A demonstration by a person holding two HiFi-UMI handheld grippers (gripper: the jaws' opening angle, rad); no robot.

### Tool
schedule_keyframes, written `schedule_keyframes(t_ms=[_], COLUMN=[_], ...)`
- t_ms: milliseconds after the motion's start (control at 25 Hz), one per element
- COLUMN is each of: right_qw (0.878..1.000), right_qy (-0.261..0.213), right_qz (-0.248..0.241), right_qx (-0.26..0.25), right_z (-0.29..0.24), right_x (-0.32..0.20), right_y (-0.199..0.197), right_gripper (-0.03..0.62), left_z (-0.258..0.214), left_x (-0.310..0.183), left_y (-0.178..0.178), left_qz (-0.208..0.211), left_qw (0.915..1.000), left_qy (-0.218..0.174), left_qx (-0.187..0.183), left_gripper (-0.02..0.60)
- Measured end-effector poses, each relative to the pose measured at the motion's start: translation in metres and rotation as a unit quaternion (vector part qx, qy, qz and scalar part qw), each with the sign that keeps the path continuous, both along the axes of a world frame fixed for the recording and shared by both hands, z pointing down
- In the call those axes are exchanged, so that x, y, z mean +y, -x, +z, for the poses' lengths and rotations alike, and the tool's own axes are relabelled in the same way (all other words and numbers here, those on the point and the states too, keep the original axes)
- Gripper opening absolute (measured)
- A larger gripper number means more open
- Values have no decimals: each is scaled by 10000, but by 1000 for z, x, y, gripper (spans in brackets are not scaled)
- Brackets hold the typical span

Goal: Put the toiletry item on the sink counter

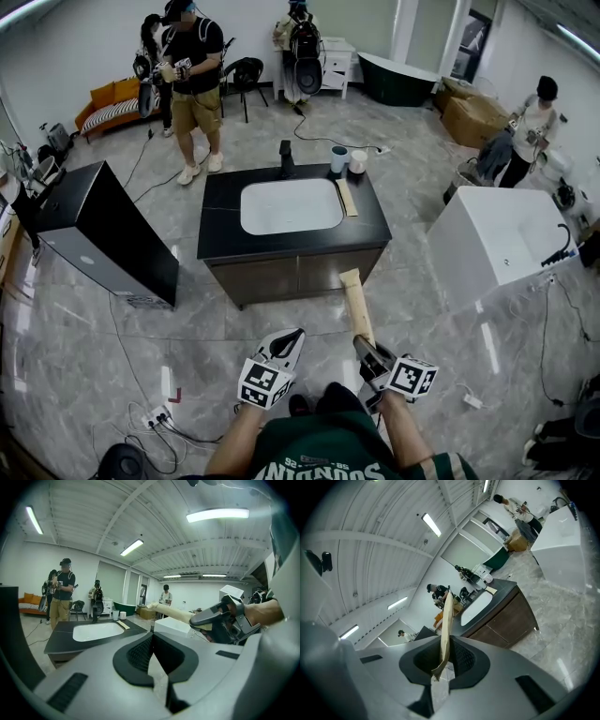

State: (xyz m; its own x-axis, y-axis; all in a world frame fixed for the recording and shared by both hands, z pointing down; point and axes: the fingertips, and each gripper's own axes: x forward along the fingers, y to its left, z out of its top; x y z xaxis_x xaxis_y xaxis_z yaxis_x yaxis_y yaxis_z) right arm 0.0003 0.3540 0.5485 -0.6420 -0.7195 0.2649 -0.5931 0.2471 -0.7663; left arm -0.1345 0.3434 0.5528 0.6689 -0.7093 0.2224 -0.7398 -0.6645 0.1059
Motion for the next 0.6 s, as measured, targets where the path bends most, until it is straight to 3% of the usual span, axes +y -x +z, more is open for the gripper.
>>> schedule_keyframes(t_ms=[320,600], right_qw=[9998,9994], right_qy=[61,143], right_qz=[104,142], right_qx=[-137,-282], right_z=[4,14], right_x=[-12,-65], right_y=[-3,-19], right_gripper=[60,60], left_z=[0,6], left_x=[-19,-77], left_y=[-4,-23], left_qz=[100,161], left_qw=[9999,9998], left_qy=[-3,-22], left_qx=[36,-71], left_gripper=[11,11])
